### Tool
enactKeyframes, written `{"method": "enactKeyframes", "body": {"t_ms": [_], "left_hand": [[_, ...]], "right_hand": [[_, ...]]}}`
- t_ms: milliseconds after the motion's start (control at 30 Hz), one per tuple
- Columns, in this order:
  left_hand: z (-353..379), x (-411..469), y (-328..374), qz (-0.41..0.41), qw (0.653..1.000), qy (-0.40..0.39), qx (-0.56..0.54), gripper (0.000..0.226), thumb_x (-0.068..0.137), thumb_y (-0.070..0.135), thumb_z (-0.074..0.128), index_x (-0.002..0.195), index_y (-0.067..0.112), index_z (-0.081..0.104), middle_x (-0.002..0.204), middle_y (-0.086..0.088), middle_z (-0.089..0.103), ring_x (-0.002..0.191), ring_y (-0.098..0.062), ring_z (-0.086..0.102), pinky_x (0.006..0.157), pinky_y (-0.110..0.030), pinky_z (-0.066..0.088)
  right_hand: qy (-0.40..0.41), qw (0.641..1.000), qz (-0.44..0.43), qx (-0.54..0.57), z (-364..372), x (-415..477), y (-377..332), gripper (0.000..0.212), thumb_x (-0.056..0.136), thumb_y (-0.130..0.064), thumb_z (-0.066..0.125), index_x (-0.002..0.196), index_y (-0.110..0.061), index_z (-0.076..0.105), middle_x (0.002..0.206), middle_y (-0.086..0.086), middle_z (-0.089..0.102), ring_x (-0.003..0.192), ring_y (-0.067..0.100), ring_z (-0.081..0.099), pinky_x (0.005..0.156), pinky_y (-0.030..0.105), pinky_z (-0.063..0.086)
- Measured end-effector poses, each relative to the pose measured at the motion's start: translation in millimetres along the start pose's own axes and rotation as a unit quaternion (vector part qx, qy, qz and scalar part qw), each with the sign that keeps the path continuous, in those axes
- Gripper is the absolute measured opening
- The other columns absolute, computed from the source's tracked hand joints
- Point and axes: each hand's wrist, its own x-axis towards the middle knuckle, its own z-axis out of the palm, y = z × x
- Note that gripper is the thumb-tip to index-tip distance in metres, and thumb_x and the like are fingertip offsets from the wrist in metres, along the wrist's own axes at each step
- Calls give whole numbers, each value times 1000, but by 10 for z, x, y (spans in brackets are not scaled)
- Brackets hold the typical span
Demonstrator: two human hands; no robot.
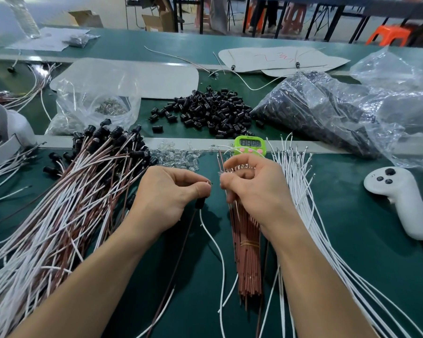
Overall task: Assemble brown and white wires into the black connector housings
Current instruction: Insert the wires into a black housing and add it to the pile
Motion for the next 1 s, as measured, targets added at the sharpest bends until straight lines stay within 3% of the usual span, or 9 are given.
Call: {"method": "enactKeyframes", "body": {"t_ms": [67,167,400,633,800,1000], "left_hand": [[7,1,-7,6,1000,-8,8,18,76,12,87,77,29,82,71,0,78,65,-10,73,65,-19,57],[11,-2,-14,11,1000,-15,8,18,76,11,88,78,28,82,70,0,78,64,-11,74,64,-18,55],[20,-9,-8,5,1000,-3,-14,12,74,10,89,76,20,82,70,-2,78,63,-11,73,62,-17,55],[11,-16,-7,17,1000,-13,-2,15,74,10,90,75,24,83,71,-1,78,65,-12,74,63,-19,56],[4,-35,9,47,998,3,45,18,74,12,90,74,29,82,68,7,77,62,-4,72,61,-14,52],[33,-85,-3,81,993,30,77,13,77,15,88,87,24,84,73,14,77,68,-4,73,67,-20,59]], "right_hand": [[-6,1000,-5,12,28,5,-11,16,76,-23,76,87,-32,68,65,9,74,51,21,65,50,30,46],[-7,999,-26,22,51,7,-29,10,79,-17,81,80,-22,72,63,8,73,48,21,65,45,24,42],[-23,998,-27,42,11,-4,-64,19,83,4,78,76,-12,74,59,8,70,50,18,66,47,22,49],[-44,994,-64,-71,12,-56,-97,17,87,-7,79,76,-19,75,55,1,68,47,12,63,50,22,47],[-45,993,-79,-70,4,-69,-100,18,86,-6,80,75,-20,75,53,-2,66,44,8,58,49,17,43],[-24,992,-101,-69,36,-67,-103,21,85,-6,81,74,-23,74,56,-5,68,46,10,62,50,17,45]]}}
